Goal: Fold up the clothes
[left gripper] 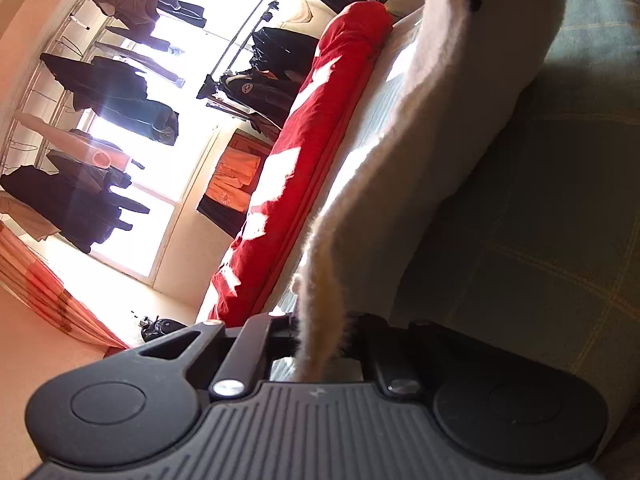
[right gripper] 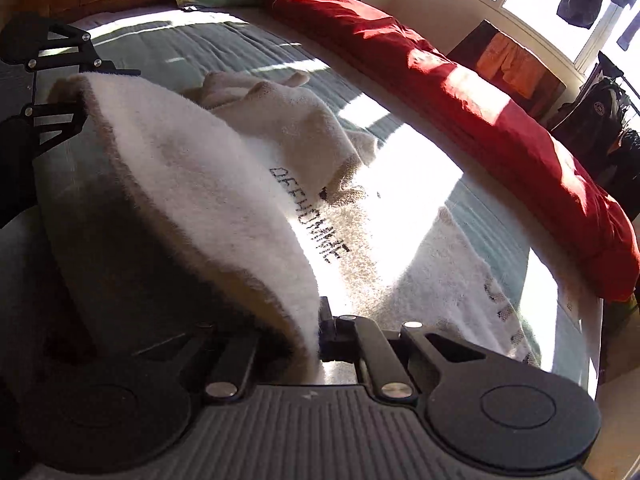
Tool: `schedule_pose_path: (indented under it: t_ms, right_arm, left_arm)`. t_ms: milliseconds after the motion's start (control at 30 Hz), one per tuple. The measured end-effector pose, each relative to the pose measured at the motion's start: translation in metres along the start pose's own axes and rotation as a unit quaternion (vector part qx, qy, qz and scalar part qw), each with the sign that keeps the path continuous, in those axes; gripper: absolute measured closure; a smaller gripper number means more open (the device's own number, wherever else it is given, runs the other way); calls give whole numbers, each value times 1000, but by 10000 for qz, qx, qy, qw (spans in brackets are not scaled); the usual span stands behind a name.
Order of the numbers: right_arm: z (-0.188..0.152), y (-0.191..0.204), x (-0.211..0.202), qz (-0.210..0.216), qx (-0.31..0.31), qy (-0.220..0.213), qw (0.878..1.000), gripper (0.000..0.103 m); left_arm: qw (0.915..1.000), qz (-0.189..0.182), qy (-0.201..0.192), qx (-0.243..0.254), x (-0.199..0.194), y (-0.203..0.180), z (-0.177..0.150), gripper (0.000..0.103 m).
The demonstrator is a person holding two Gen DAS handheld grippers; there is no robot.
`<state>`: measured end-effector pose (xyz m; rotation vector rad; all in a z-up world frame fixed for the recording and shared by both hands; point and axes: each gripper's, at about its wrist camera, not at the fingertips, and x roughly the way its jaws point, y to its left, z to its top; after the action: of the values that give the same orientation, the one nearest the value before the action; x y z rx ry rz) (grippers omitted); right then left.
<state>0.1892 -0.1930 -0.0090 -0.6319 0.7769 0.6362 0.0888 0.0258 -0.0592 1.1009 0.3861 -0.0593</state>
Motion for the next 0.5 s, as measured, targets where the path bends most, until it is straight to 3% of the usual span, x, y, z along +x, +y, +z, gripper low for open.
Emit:
schedule_pose_path:
  t_ms: [133,300,400,500]
  right_arm:
    - [-2,0,-23,321,-103,74,9994,96]
    - [-28,29,-6,1022,-335,670,9919,95]
    - [-44,49,3,1561,-424,961,9821,94]
    - [-49,58,0,1681,-562,1006,9790,87]
  left_arm:
    - [9994,-352,-9,11,-16,6,2,97]
    - [9944,-1032,234,62,-30,-2,-14,94]
    - [9912,-1265,401,6,-33,1,-23,92]
    - [9904,-1308,441,-70,-47,5,-30,89]
